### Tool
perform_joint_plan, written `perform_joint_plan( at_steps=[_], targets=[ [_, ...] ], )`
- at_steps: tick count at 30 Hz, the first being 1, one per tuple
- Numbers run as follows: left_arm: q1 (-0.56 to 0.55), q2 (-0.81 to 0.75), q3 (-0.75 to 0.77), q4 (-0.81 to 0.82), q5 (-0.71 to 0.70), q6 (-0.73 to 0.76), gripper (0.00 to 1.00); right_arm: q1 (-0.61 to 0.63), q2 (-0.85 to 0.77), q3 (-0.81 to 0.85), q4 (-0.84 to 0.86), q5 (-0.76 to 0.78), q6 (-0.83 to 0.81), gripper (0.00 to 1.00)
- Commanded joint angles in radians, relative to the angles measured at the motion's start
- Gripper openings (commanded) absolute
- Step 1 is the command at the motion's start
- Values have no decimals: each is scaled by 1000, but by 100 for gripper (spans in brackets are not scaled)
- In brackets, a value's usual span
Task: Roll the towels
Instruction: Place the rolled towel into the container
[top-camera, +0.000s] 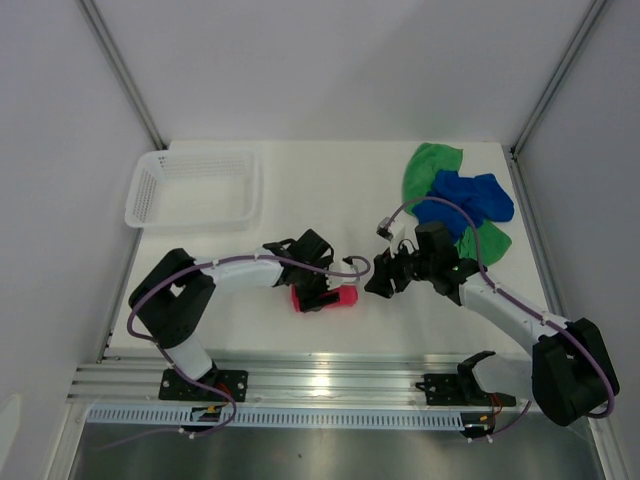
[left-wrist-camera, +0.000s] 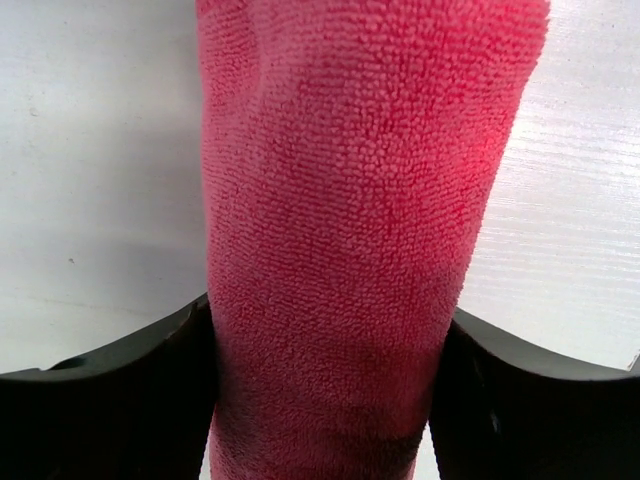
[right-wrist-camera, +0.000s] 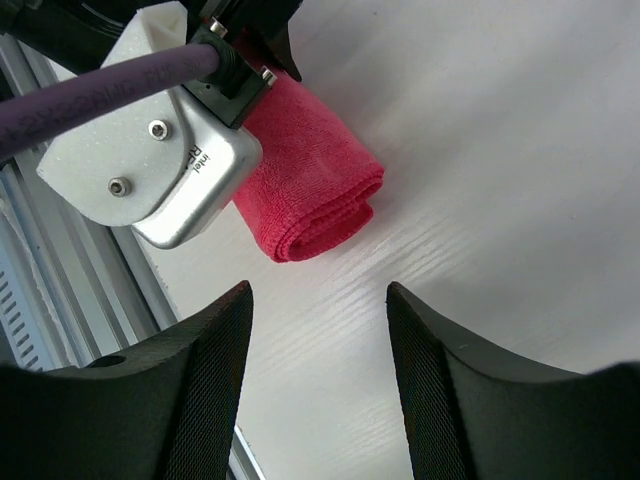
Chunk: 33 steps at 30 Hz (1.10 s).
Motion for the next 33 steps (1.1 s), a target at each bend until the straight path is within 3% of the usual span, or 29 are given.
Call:
perform_joint_plan(
  at_steps=[1, 5, 8, 14, 21, 33],
  targets=[
    [-17, 22, -24, -69, -63, -50, 74, -4, -4, 12, 48, -20, 8, 59],
    [-17, 14, -21, -79, -58, -122, 72, -4, -12, 4, 47, -11, 11, 59],
    [-19, 22, 1, -83, -75, -189, 65, -4, -21, 0, 58, 2, 20, 59],
    [-17, 45, 28, -82, -112, -252, 38, -5, -36, 6, 62, 29, 34, 59],
    [52, -12, 65, -123, 46, -363, 33, -8, -29, 38, 56, 45, 30, 59],
    [219, -73, 152, -186, 130, -361, 22, -8, -9, 75, 51, 89, 46, 59]
  ],
)
